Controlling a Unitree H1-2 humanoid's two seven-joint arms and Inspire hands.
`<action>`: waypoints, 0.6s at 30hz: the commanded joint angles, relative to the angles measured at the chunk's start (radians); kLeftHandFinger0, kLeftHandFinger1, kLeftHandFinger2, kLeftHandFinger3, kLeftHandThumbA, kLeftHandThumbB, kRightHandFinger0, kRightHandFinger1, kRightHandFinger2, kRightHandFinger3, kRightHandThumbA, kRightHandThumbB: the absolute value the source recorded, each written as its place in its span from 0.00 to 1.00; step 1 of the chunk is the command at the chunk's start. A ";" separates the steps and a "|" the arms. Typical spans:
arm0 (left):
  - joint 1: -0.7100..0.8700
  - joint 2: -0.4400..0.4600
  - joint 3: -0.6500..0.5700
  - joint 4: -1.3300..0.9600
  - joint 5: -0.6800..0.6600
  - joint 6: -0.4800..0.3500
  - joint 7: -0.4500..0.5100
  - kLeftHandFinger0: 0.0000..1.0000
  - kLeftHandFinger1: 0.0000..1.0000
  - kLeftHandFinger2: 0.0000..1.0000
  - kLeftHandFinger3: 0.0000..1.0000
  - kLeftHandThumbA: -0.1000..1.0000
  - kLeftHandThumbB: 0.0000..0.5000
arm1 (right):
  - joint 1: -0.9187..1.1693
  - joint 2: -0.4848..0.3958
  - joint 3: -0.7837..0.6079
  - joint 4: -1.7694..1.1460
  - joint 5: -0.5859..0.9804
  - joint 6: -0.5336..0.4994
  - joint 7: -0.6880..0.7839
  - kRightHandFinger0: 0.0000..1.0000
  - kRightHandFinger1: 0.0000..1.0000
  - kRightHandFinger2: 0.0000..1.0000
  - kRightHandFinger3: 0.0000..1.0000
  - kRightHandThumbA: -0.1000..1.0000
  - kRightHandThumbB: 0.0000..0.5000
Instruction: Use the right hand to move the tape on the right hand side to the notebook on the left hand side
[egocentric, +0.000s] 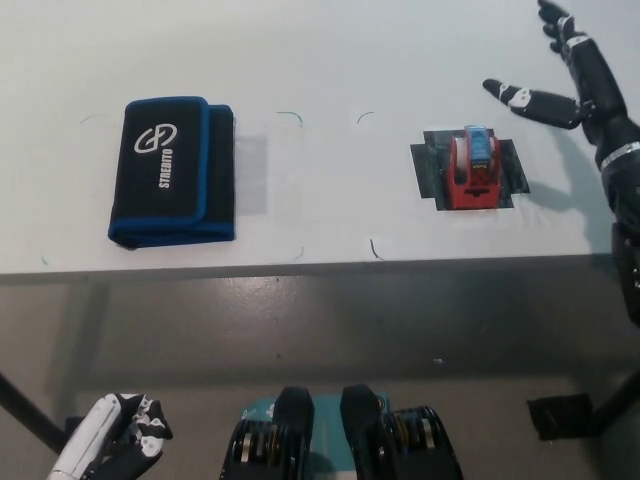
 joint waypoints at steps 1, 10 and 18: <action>-0.012 0.006 0.010 -0.013 -0.009 -0.029 -0.009 0.14 0.13 0.21 0.38 0.12 0.16 | -0.009 0.015 0.001 0.060 0.038 -0.103 0.005 1.00 1.00 1.00 1.00 0.84 0.33; -0.008 0.003 0.011 -0.013 -0.011 -0.034 -0.006 0.12 0.11 0.18 0.39 0.09 0.14 | 0.030 0.044 0.009 0.178 0.046 -0.150 0.016 1.00 1.00 1.00 1.00 0.89 0.45; 0.010 -0.003 0.024 -0.033 -0.005 -0.027 0.006 0.13 0.11 0.19 0.39 0.09 0.14 | 0.017 0.077 0.004 0.264 0.074 -0.216 0.040 1.00 1.00 1.00 1.00 0.86 0.50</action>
